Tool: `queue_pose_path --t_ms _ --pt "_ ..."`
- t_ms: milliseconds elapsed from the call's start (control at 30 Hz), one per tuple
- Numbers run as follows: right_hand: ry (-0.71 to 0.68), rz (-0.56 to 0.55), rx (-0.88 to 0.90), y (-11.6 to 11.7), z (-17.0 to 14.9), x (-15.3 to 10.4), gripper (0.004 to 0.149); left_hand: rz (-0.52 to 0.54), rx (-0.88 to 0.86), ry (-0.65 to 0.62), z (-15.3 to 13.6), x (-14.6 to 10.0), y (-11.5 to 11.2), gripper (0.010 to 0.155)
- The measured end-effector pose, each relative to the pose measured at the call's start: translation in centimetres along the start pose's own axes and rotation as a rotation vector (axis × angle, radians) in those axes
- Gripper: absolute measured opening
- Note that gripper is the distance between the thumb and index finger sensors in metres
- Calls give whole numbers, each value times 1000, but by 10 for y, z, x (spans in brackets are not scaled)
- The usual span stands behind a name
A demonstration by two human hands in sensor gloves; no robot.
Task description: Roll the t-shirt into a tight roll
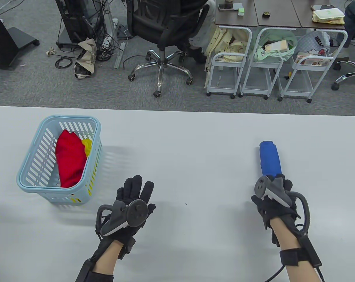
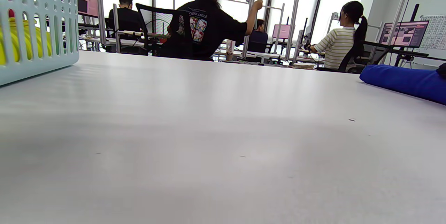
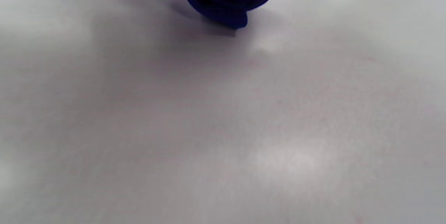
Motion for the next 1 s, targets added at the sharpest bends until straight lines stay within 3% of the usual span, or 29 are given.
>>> queue_pose_path --t_ms 267,500,633,733,1000 --pt "8 98 182 -30 -14 53 81 -3 5 9 -1 0 0 67" --pt "81 108 172 -39 -17 66 81 -5 9 5 1 0 0 68" --pt "51 10 209 -46 -12 45 81 -4 7 -3 2 0 0 68" --pt "-43 -71 236 -46 0 14 80 0 14 -7 4 0 1 68" --pt "-326 -252 190 -20 57 -91 80 21 29 -23 10 -3 3 70"
Point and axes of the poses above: the tracker on the back of each hand, its own z axis roughly to the thumb side, its own x axis roughly from the wrist to the fingertips, y = z × x, the point moved 2 cm from there along x, roughly from the wrist to the fingertips, and after that the axes turned 5 degrees about z, right-handed, at the moved point
